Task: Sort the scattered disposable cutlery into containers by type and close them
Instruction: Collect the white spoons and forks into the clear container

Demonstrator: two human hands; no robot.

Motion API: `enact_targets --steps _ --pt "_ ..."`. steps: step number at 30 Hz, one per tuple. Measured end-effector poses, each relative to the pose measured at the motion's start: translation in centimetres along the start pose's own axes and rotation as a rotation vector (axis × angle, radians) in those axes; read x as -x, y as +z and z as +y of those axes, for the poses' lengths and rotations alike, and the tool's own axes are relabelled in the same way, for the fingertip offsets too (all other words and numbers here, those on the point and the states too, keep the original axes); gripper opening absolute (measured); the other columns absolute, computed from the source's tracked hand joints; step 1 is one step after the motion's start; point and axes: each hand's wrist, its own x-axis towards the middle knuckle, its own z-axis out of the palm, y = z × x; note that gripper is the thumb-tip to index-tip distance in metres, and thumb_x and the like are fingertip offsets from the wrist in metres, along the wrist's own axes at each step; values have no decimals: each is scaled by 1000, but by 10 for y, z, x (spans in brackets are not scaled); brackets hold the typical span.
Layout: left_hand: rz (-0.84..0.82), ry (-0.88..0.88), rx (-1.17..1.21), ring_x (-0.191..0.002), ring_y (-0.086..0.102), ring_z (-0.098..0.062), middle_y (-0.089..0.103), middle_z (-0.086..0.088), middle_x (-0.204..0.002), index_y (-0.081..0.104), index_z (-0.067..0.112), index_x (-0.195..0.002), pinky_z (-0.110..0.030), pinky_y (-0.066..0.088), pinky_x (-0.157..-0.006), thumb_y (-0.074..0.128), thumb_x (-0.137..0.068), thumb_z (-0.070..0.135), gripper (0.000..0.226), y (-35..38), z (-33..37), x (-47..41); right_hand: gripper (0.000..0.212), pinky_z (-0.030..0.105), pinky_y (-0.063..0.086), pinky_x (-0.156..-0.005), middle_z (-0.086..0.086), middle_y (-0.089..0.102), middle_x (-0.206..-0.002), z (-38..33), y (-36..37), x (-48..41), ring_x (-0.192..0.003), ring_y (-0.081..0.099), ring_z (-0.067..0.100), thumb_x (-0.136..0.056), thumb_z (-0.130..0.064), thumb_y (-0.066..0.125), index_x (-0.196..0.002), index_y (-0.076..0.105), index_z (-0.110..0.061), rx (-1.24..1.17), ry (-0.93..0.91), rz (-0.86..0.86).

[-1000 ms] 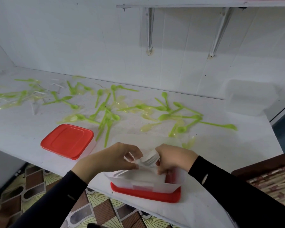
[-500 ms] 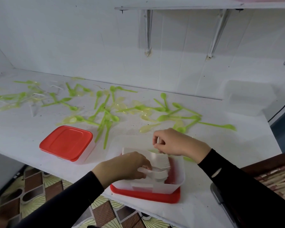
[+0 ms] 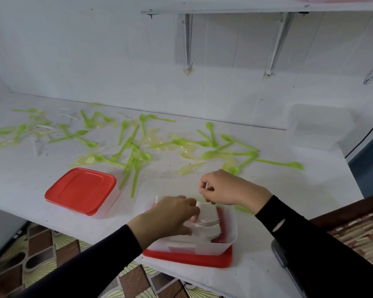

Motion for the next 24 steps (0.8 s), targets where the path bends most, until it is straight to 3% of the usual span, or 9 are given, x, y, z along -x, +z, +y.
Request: enact_targets --steps 4,7,11,14,18,20,22,24 --pt "-29 -44 -60 -104 53 -17 54 7 -113 56 29 -113 -31 37 -63 65 -87 45 32 0 -4 3 29 28 51 -74 9 68 -105 -5 13 -4 -97 65 27 -94 -4 44 -108 69 -6 252 80 -106" --pt "-43 -84 -70 -100 53 -19 50 6 -114 54 27 -112 -33 39 -64 67 -87 43 32 0 -7 5 24 29 41 -62 14 62 -102 -13 25 -3 -97 63 32 -93 2 42 -106 62 -3 411 120 -145" --pt "-42 -88 -26 -101 52 -18 52 6 -113 53 25 -112 -32 43 -70 68 -87 40 32 2 -9 6 16 31 38 -71 16 59 -120 -19 34 -1 -109 61 32 -95 2 41 -97 54 -7 484 129 -128" --pt "-33 -88 2 -102 52 -18 52 5 -116 49 26 -121 -31 41 -73 69 -87 39 42 5 -10 7 22 31 38 -72 16 60 -121 -20 37 -1 -109 61 32 -96 1 42 -110 59 -3 486 151 -167" --pt "-24 -45 28 -107 54 -16 56 8 -118 57 29 -123 -32 45 -77 67 -86 44 40 5 -10 9 22 29 39 -59 19 65 -114 -19 35 -3 -104 64 33 -92 4 46 -74 52 -6 514 167 -254" --pt "-15 -19 27 -108 54 -18 57 6 -118 61 27 -122 -33 45 -79 67 -87 43 39 5 -9 9 15 28 36 -51 19 66 -114 -19 33 -5 -104 65 32 -92 2 48 -89 62 -2 519 175 -280" --pt "-28 -51 4 -109 53 -17 56 6 -119 60 27 -122 -31 42 -77 65 -89 44 39 2 -8 11 21 28 38 -55 17 65 -115 -20 33 -5 -104 64 32 -95 -5 48 -108 64 0 494 186 -270" --pt "-38 -92 -14 -109 53 -17 55 6 -119 58 27 -122 -31 41 -75 63 -89 46 38 2 -8 12 25 29 39 -63 16 64 -116 -20 33 -2 -104 64 31 -95 -12 48 -113 62 -3 457 190 -253"
